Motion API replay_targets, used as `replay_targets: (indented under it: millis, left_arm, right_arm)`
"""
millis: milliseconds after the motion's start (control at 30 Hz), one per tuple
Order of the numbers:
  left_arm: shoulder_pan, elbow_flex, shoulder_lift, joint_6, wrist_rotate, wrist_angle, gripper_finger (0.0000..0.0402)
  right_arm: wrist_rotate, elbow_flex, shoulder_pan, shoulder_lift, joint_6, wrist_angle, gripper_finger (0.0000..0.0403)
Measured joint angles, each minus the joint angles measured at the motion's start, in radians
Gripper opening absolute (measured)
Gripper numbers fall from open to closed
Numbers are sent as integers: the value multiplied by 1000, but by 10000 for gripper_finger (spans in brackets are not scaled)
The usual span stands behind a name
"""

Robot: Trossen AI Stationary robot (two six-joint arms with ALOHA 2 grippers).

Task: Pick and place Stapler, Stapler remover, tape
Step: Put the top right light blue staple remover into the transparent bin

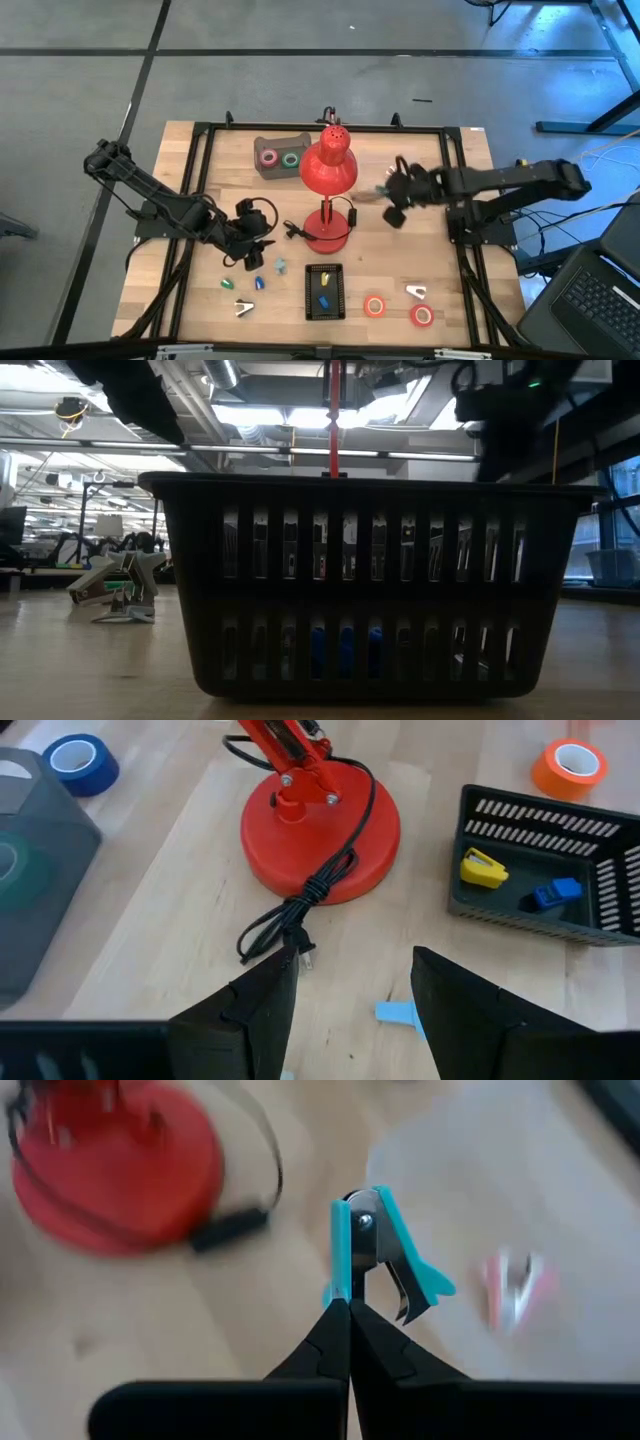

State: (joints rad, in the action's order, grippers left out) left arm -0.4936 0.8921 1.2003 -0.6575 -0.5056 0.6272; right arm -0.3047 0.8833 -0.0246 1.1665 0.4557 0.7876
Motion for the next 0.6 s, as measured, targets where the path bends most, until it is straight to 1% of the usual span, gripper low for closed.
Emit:
replay_targets:
  millis: [133,300,367,467,600]
  left_arm:
    - [11,0,0,20,7,0,187]
    - [12,0,0,51,8,0,187]
    - [12,0,0,54,8,0,187]
    - [12,0,0,53,9,1,187]
    - [12,0,0,53,15,1,187]
  right_arm:
    - [59,0,179,5,-129,-119,0]
    - [218,0,374,46,-212,-230,0]
    - [251,0,425,77,-242,-254,0]
    - [274,0,483,133,-271,-255,0]
    - [289,0,520,219,-304,-262,0]
